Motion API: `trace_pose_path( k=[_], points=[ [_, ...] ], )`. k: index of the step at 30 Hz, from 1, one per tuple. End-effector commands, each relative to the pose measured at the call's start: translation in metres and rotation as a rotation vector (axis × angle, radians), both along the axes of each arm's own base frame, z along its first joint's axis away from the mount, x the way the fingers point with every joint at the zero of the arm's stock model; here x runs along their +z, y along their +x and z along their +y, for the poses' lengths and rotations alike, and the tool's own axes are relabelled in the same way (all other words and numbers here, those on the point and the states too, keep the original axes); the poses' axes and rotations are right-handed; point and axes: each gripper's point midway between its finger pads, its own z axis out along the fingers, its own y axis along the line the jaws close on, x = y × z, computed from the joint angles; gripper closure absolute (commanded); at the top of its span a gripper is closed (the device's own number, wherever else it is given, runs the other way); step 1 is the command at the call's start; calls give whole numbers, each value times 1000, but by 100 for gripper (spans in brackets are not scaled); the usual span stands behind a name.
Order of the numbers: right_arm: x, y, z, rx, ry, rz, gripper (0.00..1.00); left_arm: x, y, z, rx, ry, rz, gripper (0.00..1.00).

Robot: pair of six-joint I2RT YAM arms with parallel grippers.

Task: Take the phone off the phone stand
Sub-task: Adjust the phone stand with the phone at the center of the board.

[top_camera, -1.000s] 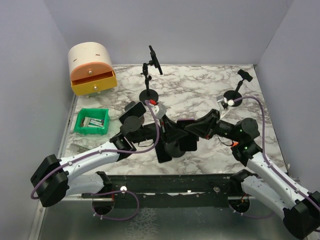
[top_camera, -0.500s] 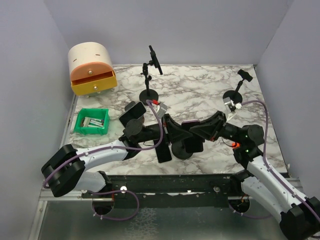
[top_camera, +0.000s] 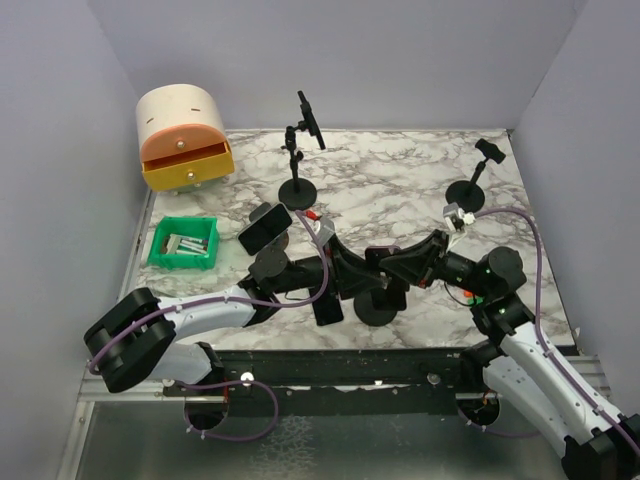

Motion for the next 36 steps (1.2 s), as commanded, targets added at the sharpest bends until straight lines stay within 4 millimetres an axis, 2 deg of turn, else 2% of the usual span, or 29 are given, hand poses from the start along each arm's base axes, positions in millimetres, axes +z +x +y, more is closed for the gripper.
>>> trace_pose_path(
  k=[1,4,8,9,11,14,17,19,21,22,25,30,36],
  points=[
    [19,15,-9,-105,35,-97,100,-6,0,1,8,6,-13,53],
    [12,18,-9,-116,25,-87,100,-8,-1,1,5,10,-6,59],
    [5,27,-14,-171,-2,-62,100,-9,-1,3,12,10,-5,74],
    [3,30,-16,-191,-12,-52,96,-8,-1,3,15,8,-7,78],
    [1,37,-19,-231,-41,-27,77,-7,0,3,24,6,-14,83],
    [-2,44,-24,-275,-85,16,40,-5,2,3,30,3,-24,92],
    [-4,49,-29,-312,-128,56,22,-2,4,1,34,-2,-33,100],
    [-1,53,-33,-336,-152,66,16,-1,5,1,40,-4,-37,100],
    [-3,55,-38,-365,-203,97,2,1,6,0,42,-6,-41,100],
    [-7,56,-43,-391,-244,132,1,1,8,-1,48,-6,-41,100],
    [1,60,-61,-472,-349,167,0,2,12,-2,64,-6,-45,100],
    [20,53,-85,-535,-508,208,0,-1,16,-3,80,8,-47,100],
    [35,43,-94,-577,-611,284,0,-4,27,-3,139,25,-52,100]
  ],
)
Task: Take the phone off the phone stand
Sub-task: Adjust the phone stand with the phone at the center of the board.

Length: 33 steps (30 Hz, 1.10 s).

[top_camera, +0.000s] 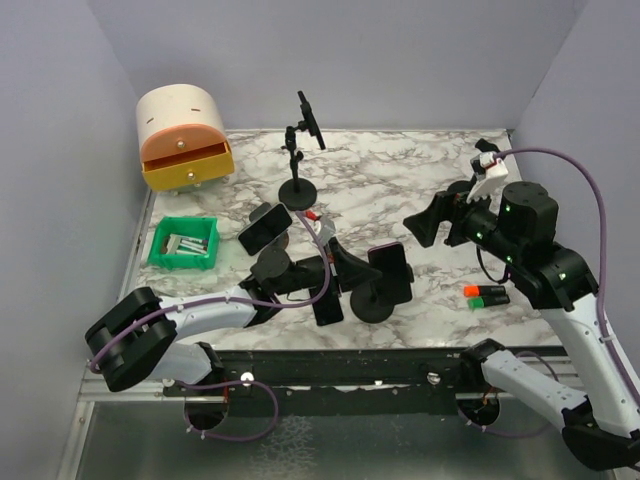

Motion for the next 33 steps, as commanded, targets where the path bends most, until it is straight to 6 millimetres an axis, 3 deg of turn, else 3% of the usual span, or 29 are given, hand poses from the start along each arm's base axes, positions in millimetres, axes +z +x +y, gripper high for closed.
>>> trace_pose_path(
  k=[1,6,10,19,26,33],
  points=[
    [-27,-16,-25,-84,-158,169,0,-1,16,-4,75,22,-37,100],
    [-18,-14,-23,-91,-161,181,0,-4,28,-7,122,38,-39,100],
    [-23,-4,-14,-116,-191,187,0,-5,34,-11,133,44,-39,100],
    [-25,-6,38,-108,-308,122,0,-16,51,-13,203,87,-26,100],
    [-39,-1,33,-169,-375,140,0,-18,55,-15,218,100,-28,100],
    [-61,-5,42,-148,-394,177,2,-12,54,-15,211,87,-28,100]
  ],
)
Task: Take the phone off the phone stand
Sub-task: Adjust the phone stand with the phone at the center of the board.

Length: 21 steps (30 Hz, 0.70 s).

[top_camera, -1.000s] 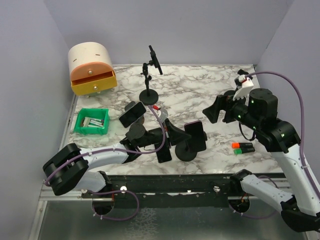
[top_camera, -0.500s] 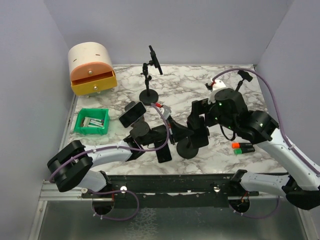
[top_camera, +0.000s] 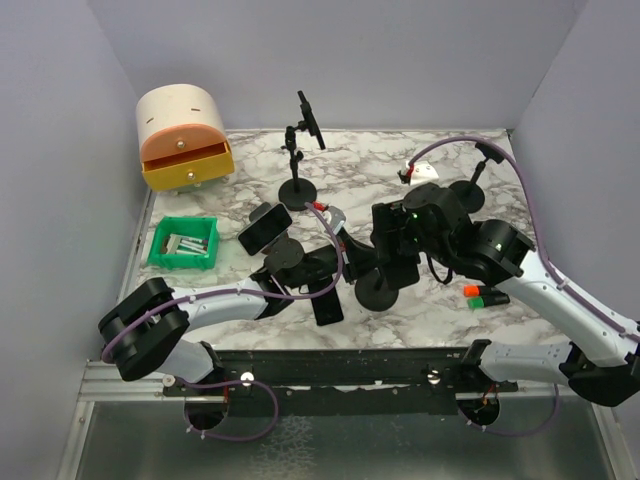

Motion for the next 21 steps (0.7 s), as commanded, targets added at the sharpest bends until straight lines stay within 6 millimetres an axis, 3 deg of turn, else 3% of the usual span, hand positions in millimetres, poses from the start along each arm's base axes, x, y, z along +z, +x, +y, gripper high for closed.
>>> trace_pose_path(
  k=[1,9,13,14,16,19,21],
  points=[
    [-19,0,-4,-36,-53,23,3,-12,16,3,72,59,-23,100],
    [-32,-4,-1,-32,-104,37,1,-9,13,6,66,51,-19,100],
    [-42,-4,-1,-33,-132,47,12,-8,10,7,55,48,-12,100],
    [-44,-3,-3,-42,-136,41,28,-10,8,8,50,48,5,95],
    [-45,-3,-4,-47,-137,40,40,-11,6,10,51,47,10,80],
    [-45,-3,-5,-54,-129,35,51,-14,5,14,61,50,18,59],
    [-44,-4,-6,-58,-119,28,59,-12,4,18,65,46,14,50]
  ],
)
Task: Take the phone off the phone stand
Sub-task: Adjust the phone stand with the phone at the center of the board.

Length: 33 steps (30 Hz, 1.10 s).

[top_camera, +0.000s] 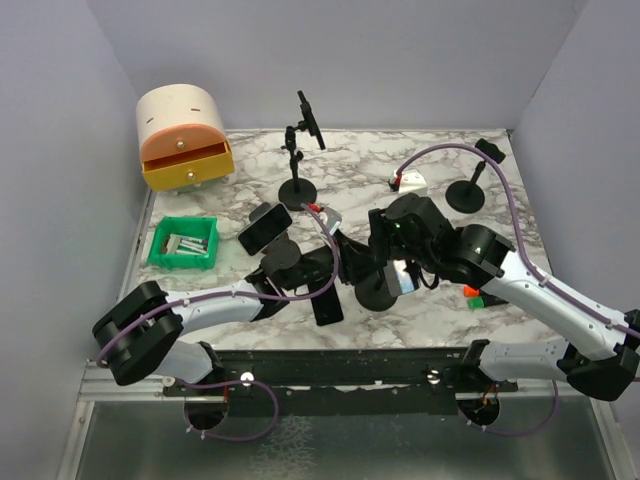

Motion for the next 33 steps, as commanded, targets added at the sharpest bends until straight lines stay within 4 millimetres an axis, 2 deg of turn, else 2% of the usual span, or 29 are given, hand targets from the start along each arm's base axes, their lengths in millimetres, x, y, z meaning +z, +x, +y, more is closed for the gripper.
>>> trace_pose_path(
  k=[1,7,13,17,20,23,33],
  points=[
    [-17,-5,-14,-25,-61,25,62,-8,3,13,50,28,0,47],
    [-15,-6,-17,-38,-42,11,79,-8,-4,29,73,20,7,32],
    [-12,-8,-12,-45,23,7,99,-14,-8,29,55,26,31,31],
    [-8,-6,-11,-65,47,3,100,-6,-9,24,43,21,21,31],
    [-6,-5,-12,-86,52,3,100,-8,-6,22,80,66,11,31],
    [-7,-4,-12,-94,53,6,100,-14,-4,19,125,126,-12,30],
    [-8,-1,-12,-127,46,10,100,-13,6,20,337,254,-86,34]
  ],
)
